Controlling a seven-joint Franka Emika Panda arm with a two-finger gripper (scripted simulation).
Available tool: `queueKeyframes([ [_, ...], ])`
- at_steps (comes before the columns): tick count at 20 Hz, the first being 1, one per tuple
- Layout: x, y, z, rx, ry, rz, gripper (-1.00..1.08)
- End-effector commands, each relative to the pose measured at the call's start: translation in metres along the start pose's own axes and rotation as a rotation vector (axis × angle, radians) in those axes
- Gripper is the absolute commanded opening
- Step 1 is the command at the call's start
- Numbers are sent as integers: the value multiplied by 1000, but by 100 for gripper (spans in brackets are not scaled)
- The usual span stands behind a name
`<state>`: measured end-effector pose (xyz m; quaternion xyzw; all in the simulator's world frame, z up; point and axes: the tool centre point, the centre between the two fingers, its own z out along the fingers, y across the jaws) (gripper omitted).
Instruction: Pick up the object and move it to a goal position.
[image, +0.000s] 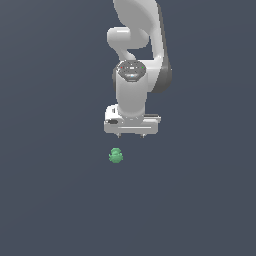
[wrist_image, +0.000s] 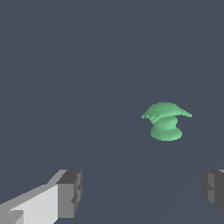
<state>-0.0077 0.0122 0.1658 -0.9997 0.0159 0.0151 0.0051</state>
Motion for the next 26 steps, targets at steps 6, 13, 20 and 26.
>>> queueKeyframes([
  [6, 8, 8, -11, -8, 28, 7, 100],
  [13, 15, 15, -27, -17, 59, 20, 100],
  [20, 18, 23, -11, -18, 53, -7, 100],
  [26, 25, 42, 22, -18, 43, -65, 100],
])
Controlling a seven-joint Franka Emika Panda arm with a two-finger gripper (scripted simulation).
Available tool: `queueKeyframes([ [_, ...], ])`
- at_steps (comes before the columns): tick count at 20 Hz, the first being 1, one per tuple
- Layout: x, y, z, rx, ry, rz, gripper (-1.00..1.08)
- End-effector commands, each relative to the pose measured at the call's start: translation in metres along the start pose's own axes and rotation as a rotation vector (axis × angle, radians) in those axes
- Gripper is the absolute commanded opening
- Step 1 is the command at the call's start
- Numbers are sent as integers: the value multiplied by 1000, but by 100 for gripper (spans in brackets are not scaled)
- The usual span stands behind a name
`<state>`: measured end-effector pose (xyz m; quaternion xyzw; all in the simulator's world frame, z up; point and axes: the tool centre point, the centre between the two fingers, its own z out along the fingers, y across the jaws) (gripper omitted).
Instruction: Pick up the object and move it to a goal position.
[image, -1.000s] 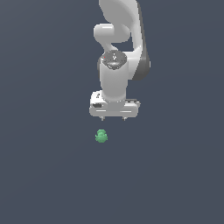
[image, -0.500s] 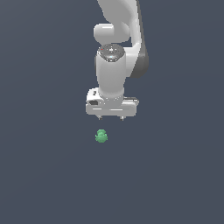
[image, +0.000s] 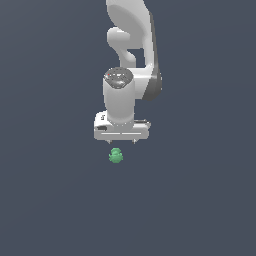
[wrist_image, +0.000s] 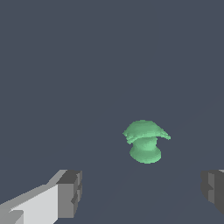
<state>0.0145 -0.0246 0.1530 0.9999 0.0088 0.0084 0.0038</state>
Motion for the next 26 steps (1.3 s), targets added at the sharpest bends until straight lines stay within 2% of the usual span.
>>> queueKeyframes([
  [1, 1, 9, 17, 1, -5, -28, 100],
  [11, 2, 32, 60, 8, -16, -100, 100],
  [19, 2, 33, 68, 8, -17, -100, 100],
  [26, 0, 33, 102, 9, -16, -103, 100],
])
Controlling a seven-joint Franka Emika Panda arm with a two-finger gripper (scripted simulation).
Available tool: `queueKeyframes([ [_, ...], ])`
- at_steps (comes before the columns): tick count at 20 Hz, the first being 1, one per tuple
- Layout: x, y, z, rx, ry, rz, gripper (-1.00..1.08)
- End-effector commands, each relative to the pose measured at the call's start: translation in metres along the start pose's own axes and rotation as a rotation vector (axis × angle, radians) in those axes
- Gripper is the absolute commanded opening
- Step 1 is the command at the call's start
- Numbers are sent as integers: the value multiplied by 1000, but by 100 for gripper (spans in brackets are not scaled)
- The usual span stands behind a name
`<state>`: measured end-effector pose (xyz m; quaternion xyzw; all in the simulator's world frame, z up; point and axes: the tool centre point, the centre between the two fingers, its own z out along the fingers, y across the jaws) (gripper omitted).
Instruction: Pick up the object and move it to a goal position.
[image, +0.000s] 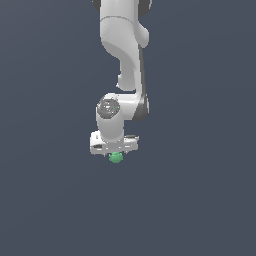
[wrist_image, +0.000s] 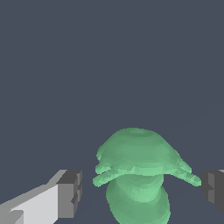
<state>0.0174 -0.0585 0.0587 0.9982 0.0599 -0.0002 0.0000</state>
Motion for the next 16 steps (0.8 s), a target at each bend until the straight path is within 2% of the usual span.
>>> queueKeyframes([
  [1, 0, 0, 11, 0, 0, -1, 100],
  [6, 1, 0, 18, 0, 0, -1, 100],
  [7, 1, 0, 18, 0, 0, -1, -100],
  [16, 1, 0, 18, 0, 0, -1, -100],
])
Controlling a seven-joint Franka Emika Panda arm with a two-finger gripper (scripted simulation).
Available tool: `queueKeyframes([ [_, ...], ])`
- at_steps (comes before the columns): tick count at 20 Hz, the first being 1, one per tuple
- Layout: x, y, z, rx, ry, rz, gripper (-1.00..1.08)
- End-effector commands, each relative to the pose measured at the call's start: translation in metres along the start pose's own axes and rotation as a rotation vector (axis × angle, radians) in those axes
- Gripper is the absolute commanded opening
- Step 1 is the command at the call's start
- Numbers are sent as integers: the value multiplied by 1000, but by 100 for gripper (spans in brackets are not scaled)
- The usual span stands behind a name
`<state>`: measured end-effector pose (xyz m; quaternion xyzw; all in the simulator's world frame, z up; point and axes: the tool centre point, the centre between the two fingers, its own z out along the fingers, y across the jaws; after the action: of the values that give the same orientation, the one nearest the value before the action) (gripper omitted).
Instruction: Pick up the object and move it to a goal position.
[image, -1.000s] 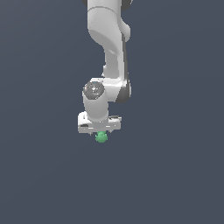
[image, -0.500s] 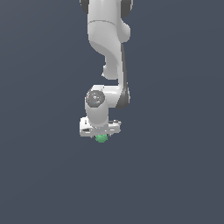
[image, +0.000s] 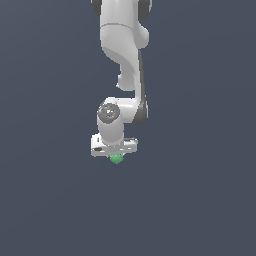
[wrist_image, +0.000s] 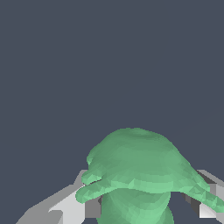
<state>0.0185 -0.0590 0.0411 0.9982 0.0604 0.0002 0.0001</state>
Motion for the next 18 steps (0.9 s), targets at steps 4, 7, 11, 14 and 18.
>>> queueKeyframes([
  [4, 0, -3, -3, 0, 1, 0, -100],
  [7, 1, -10, -10, 0, 1, 0, -100],
  [11, 2, -27, -28, 0, 1, 0, -100],
  [14, 3, -47, -48, 0, 0, 0, -100],
  [18, 6, -81, -82, -1, 0, 0, -100],
])
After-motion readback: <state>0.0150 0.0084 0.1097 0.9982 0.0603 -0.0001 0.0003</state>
